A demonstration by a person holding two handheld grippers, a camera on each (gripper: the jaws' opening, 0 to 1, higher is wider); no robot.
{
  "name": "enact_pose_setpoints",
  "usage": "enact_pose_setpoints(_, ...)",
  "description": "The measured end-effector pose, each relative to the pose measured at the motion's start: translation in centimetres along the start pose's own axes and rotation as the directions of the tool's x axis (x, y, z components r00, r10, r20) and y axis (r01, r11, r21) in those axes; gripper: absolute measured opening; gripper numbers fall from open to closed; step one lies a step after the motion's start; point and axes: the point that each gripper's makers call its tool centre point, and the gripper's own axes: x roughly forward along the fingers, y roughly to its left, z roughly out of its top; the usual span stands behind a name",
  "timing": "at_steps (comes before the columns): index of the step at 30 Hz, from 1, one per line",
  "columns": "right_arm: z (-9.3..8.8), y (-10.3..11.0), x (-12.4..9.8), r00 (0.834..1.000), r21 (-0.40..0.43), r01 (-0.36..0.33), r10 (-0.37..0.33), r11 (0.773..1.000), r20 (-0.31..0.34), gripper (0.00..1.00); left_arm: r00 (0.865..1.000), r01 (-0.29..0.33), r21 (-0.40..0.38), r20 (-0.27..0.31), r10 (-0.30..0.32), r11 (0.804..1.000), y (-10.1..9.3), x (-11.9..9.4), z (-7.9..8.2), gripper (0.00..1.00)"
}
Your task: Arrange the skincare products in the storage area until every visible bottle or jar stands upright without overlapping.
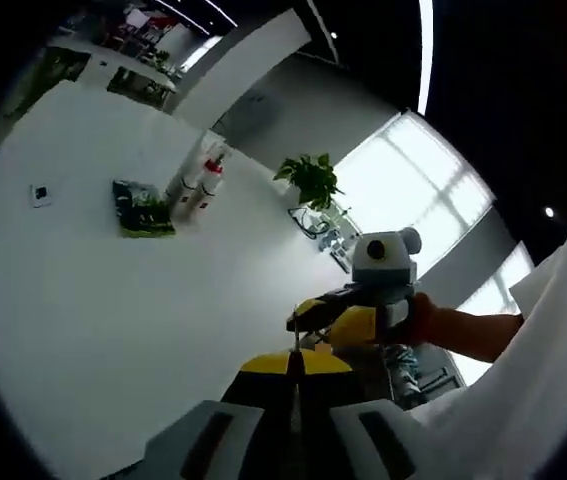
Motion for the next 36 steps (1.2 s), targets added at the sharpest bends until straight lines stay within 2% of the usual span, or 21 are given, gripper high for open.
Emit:
enact_pose_setpoints(4,-0.6,-0.1,0.0,0.998,-0.089,0.003,-0.008,0.996,-0.064,0.24,0.999,0.013,0.036,-0.046,-0.011,0.999,-0.5,0.3,-0.9,0.01)
enact_pose_setpoints(10,-1.9,0.4,-0.2,0.984,-0.206,-0.042,0.005,0.978,-0.178,0.24,0.987,0.014,0.16,-0.162,0.012,0.987,-0.9,0.6,-2.7,0.01)
enact_pose_setpoints(12,-3.0,0.6,-0.2,0.966,-0.259,-0.073,0.004,0.963,-0.258,0.24,0.982,0.015,0.193,-0.187,0.021,0.981,-1.1,0.7,-3.0,0.01)
enact_pose_setpoints(16,-4.0,1.0,0.1,0.947,-0.285,-0.107,0.011,0.952,-0.32,0.3,0.978,0.029,0.224,-0.208,0.019,0.974,-1.5,1.0,-3.4,0.01)
enact_pose_setpoints(19,-4.9,1.2,0.2,0.926,-0.317,-0.136,0.007,0.939,-0.376,0.29,0.974,0.026,0.259,-0.226,0.035,0.965,-1.5,1.0,-3.6,0.01)
enact_pose_setpoints(22,-5.8,1.6,0.4,0.901,-0.342,-0.172,0.006,0.924,-0.435,0.28,0.972,0.039,0.284,-0.233,0.03,0.958,-1.9,0.9,-3.6,0.01)
enact_pose_setpoints(25,-6.3,1.7,0.7,0.887,-0.345,-0.187,0.007,0.92,-0.462,0.26,0.968,0.045,0.326,-0.249,0.04,0.944,-2.1,0.9,-3.6,0.01)
enact_pose_setpoints(26,-6.6,1.7,0.6,0.877,-0.351,-0.197,0.005,0.915,-0.48,0.23,0.966,0.047,0.339,-0.254,0.043,0.94,-2.1,0.8,-3.6,0.01)
enact_pose_setpoints(28,-6.7,1.8,0.7,0.872,-0.36,-0.208,0.006,0.91,-0.489,0.17,0.966,0.054,0.348,-0.255,0.039,0.936,-2.2,0.8,-3.6,0.01)
enact_pose_setpoints(31,-6.8,1.9,0.8,0.867,-0.359,-0.219,0.012,0.907,-0.499,0.13,0.964,0.059,0.358,-0.263,0.04,0.932,-2.2,0.8,-3.7,0.01)
enact_pose_setpoints(34,-7.1,1.8,0.7,0.853,-0.363,-0.228,0.006,0.903,-0.521,0.04,0.963,0.064,0.367,-0.266,0.038,0.928,-2.3,0.7,-3.8,0.01)
enact_pose_setpoints(36,-7.1,1.8,0.7,0.849,-0.354,-0.235,0.014,0.905,-0.528,0.03,0.964,0.063,0.376,-0.263,0.041,0.925,-2.3,0.7,-3.9,0.01)
